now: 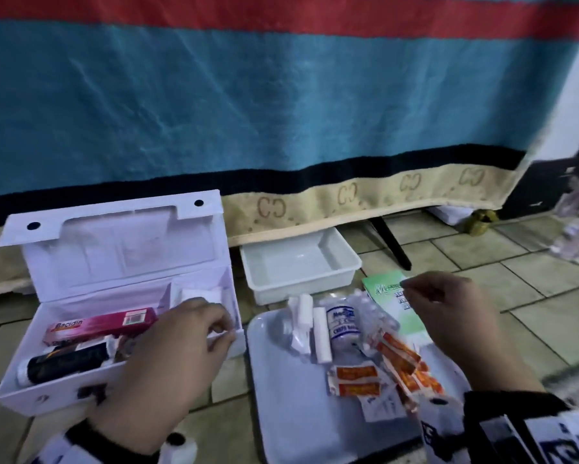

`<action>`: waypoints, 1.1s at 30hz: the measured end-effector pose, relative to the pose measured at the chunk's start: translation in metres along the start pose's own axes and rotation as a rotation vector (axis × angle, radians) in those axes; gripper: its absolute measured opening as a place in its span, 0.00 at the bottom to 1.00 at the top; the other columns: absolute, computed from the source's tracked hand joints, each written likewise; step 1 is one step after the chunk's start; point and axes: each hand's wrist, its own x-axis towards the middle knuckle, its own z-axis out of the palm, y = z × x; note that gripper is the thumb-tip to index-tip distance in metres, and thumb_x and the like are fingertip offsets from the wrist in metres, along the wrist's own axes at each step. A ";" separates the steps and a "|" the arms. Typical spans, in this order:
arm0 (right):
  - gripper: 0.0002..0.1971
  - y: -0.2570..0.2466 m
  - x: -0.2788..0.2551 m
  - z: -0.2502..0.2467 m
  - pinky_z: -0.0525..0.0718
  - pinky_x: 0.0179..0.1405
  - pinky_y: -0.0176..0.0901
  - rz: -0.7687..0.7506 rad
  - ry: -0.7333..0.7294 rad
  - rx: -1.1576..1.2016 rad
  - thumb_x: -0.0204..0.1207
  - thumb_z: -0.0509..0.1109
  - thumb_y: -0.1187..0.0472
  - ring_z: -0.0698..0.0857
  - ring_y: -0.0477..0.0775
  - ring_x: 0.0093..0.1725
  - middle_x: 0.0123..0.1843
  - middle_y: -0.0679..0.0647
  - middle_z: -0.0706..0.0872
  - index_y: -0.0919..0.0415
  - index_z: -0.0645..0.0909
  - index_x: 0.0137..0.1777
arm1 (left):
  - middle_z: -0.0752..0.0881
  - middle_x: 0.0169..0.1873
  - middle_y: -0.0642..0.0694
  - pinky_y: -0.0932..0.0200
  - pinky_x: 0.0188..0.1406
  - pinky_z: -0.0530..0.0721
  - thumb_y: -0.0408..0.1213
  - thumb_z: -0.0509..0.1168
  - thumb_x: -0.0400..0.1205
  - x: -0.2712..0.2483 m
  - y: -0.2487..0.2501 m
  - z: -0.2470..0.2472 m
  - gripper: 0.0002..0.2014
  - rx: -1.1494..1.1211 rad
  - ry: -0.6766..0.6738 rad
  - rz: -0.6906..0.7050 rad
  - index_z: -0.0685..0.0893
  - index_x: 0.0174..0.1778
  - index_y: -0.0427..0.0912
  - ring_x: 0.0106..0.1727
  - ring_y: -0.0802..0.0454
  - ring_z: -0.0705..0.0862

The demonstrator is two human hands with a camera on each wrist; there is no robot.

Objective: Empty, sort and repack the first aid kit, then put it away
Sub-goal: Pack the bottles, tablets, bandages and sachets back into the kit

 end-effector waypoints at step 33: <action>0.07 -0.026 0.038 -0.009 0.77 0.30 0.40 -0.144 -0.521 0.162 0.74 0.73 0.56 0.81 0.48 0.29 0.33 0.50 0.89 0.57 0.87 0.37 | 0.88 0.36 0.44 0.61 0.32 0.85 0.33 0.67 0.80 0.053 0.094 0.045 0.02 -0.838 0.037 -0.289 0.81 0.47 0.40 0.28 0.59 0.86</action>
